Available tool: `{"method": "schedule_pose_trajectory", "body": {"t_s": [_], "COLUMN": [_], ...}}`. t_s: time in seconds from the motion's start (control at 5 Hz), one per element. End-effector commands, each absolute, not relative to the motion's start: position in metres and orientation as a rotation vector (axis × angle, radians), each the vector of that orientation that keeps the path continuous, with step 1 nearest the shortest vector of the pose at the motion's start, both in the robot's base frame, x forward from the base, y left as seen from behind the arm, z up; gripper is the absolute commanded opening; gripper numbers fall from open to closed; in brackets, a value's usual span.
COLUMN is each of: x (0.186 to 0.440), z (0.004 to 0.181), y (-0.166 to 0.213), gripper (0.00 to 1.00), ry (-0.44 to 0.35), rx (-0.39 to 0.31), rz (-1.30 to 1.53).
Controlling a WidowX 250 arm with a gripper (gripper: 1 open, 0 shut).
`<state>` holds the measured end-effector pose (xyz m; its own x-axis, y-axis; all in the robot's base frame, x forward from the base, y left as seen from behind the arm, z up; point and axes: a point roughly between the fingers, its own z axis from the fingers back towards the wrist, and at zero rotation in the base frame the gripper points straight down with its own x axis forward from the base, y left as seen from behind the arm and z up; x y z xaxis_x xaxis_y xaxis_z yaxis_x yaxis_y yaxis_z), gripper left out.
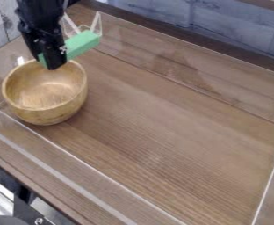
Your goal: Put green object into wooden bowl
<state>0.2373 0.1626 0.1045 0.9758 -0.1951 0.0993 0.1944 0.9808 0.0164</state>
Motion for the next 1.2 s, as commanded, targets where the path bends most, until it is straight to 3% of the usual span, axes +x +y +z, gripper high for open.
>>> {"method": "schedule_pose_trajectory", "body": {"t_s": [0.0,0.2,1.0], "x": [0.233,0.231,0.228], "z": [0.108,0.093,0.095], "y": [0.179,0.187,0.180], "gripper": [0.00,0.00,0.00], "ry": [-0.139,-0.128,-0.128], "rx": [0.047,0.045,0.014], "rz": [-0.173,-0.158,-0.171]}}
